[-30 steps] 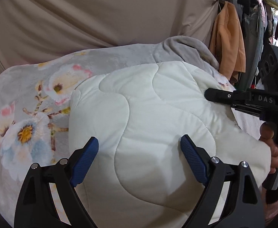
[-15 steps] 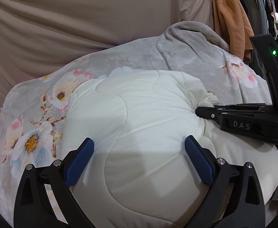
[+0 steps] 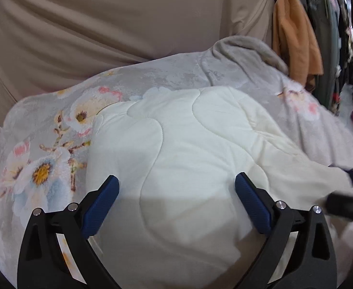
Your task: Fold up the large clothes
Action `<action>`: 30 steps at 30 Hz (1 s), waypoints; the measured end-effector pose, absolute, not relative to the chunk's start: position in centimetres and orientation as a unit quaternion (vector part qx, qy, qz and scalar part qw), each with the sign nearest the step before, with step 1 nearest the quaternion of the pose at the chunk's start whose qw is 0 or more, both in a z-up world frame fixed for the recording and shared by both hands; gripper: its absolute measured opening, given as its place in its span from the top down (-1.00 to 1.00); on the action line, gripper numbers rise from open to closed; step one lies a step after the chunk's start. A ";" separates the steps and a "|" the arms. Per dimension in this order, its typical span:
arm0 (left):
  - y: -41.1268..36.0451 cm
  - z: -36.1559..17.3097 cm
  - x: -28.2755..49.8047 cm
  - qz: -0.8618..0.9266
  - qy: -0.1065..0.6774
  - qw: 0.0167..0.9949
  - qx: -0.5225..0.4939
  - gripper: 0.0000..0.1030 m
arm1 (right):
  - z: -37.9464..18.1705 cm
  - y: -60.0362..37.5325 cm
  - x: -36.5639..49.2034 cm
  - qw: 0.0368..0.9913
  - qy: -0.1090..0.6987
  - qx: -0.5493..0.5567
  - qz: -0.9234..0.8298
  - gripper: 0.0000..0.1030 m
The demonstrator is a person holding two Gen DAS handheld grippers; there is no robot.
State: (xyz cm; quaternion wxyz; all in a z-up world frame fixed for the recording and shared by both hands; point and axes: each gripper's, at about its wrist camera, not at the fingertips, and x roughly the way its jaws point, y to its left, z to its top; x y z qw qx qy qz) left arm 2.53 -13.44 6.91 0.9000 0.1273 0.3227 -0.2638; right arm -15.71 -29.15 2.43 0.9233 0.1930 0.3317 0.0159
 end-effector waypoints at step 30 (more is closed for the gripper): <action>-3.3 2.5 -3.1 -0.273 0.416 0.851 0.165 -0.42 | -4.2 -32.8 -18.3 0.895 0.339 0.291 0.026 0.71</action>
